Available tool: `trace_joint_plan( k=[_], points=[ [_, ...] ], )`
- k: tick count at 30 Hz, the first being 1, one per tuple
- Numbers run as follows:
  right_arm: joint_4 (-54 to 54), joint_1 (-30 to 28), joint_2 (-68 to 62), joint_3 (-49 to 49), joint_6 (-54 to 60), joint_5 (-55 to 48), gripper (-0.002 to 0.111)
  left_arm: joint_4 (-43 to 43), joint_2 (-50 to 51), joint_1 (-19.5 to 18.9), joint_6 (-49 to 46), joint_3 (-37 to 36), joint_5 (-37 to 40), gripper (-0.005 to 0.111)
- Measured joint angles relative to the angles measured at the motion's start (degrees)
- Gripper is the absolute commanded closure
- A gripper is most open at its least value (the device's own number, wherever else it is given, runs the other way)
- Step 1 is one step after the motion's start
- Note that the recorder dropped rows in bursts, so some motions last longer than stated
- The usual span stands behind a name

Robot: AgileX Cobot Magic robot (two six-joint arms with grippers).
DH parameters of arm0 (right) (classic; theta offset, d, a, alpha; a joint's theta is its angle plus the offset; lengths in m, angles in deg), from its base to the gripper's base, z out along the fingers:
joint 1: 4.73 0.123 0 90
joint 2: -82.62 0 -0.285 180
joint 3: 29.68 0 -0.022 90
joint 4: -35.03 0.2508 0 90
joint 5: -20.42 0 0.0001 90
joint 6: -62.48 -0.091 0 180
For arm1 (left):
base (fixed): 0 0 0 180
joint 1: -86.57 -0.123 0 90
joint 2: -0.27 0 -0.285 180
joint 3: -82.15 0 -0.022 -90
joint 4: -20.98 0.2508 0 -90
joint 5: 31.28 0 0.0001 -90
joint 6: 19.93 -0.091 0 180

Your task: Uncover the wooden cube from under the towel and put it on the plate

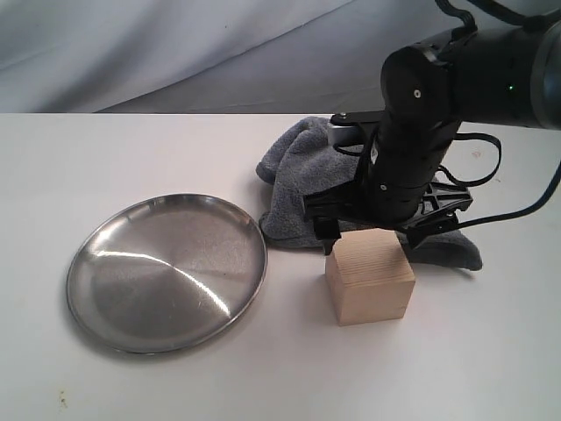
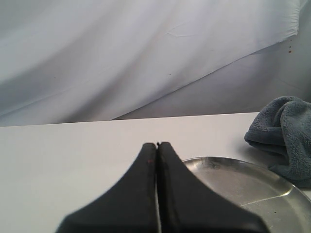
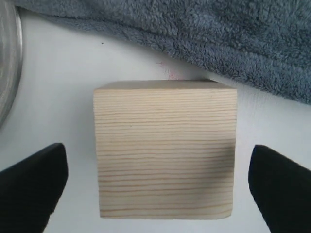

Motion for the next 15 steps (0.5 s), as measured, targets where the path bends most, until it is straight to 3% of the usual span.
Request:
trace_joint_plan(
  k=[15],
  points=[
    [0.0, 0.0, -3.9, 0.0, -0.1, 0.9, 0.017, 0.0, 0.0, 0.0, 0.0, 0.0, 0.0, 0.107]
  ],
)
